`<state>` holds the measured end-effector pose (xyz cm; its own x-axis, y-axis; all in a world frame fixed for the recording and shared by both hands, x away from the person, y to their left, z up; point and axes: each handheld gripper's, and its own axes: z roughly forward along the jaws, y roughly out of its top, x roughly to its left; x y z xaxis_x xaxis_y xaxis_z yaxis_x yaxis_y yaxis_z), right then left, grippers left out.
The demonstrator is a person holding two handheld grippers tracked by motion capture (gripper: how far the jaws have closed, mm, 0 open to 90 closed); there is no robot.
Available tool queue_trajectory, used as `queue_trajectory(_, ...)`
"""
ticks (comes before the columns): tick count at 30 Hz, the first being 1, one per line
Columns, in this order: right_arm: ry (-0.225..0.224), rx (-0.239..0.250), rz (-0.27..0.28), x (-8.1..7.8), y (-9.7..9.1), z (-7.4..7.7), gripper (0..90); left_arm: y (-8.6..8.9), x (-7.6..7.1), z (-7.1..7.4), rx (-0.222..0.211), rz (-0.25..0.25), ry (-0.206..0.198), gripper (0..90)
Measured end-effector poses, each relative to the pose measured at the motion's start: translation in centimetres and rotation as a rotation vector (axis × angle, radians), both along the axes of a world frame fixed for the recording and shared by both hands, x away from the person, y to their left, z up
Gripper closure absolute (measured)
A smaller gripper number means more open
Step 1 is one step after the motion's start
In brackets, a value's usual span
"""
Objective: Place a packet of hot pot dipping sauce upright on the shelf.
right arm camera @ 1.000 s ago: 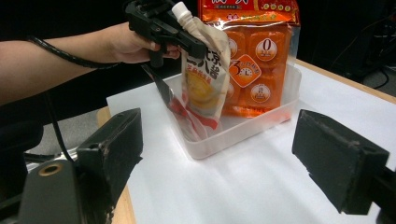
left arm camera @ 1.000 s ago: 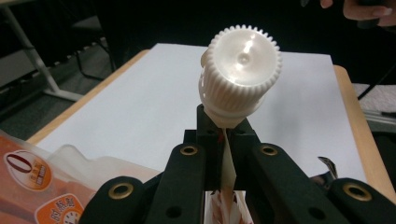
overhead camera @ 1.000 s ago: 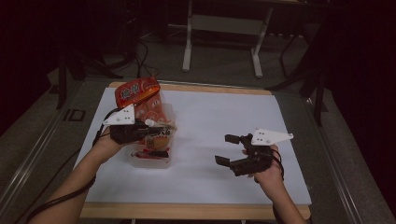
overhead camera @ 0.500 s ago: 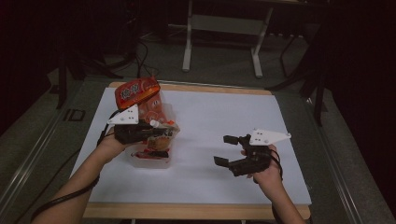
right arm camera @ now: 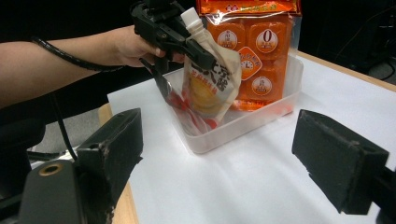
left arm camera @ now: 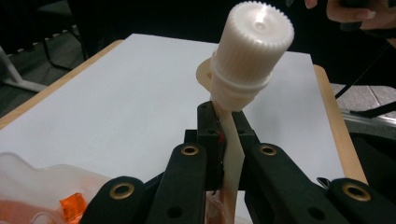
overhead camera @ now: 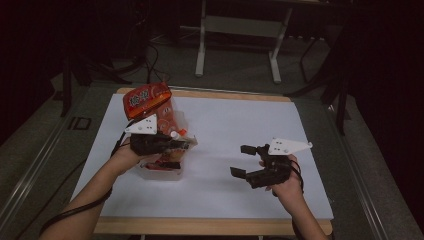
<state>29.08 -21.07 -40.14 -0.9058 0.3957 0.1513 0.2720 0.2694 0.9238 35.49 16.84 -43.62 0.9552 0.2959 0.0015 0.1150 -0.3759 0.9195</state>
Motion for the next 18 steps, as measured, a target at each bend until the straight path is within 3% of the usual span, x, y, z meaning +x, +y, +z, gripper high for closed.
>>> queue_trajectory(11, 0.007, -0.003, -0.01, 0.1, -0.4, -0.1, 16.3, -1.5, 0.2, -0.6, 0.051, -0.075, 0.036, 88.0)
queue_trajectory(15, 0.008, -0.001, -0.014, 0.2, -0.4, -0.2, 16.3, -2.2, 0.3, -0.7, 0.099, -0.073, 0.038, 88.1)
queue_trajectory(18, 0.007, -0.006, -0.013, 0.2, -0.4, -0.2, 16.3, -2.2, 0.4, -0.9, 0.096, -0.041, 0.043, 88.1)
